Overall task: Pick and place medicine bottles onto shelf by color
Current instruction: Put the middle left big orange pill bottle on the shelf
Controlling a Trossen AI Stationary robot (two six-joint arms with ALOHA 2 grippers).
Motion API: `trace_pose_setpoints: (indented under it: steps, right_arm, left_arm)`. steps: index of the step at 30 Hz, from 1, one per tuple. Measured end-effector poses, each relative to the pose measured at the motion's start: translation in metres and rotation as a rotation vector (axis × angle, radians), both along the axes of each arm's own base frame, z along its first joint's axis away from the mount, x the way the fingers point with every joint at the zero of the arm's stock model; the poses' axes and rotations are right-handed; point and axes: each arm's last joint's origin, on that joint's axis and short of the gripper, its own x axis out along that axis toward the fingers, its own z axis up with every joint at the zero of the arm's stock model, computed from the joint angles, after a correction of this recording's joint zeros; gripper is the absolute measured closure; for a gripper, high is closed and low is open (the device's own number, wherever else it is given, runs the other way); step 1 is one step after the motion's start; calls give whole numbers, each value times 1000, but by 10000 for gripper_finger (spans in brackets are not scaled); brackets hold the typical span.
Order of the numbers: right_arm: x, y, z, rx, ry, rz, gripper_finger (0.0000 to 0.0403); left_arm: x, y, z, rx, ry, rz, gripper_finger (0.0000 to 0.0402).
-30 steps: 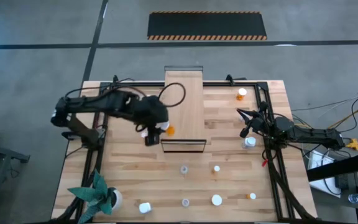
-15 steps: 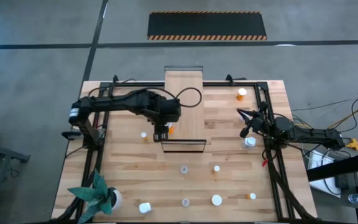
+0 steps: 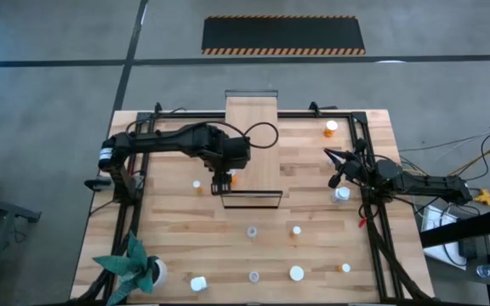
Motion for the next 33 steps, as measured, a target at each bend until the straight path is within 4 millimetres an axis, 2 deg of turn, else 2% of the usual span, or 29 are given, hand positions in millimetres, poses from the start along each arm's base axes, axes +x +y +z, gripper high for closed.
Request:
trace_pose_setpoints:
  steps: [6,26,33]
  right_arm:
    - [0,0,0,0,0,0,394]
    - [0,0,0,0,0,0,394]
    - [0,0,0,0,0,0,394]
  left_arm:
    - [0,0,-1,-10,0,-3,188]
    - [4,-4,2,-8,-47,-8,183]
    - [4,-3,14,-4,-94,-4,182]
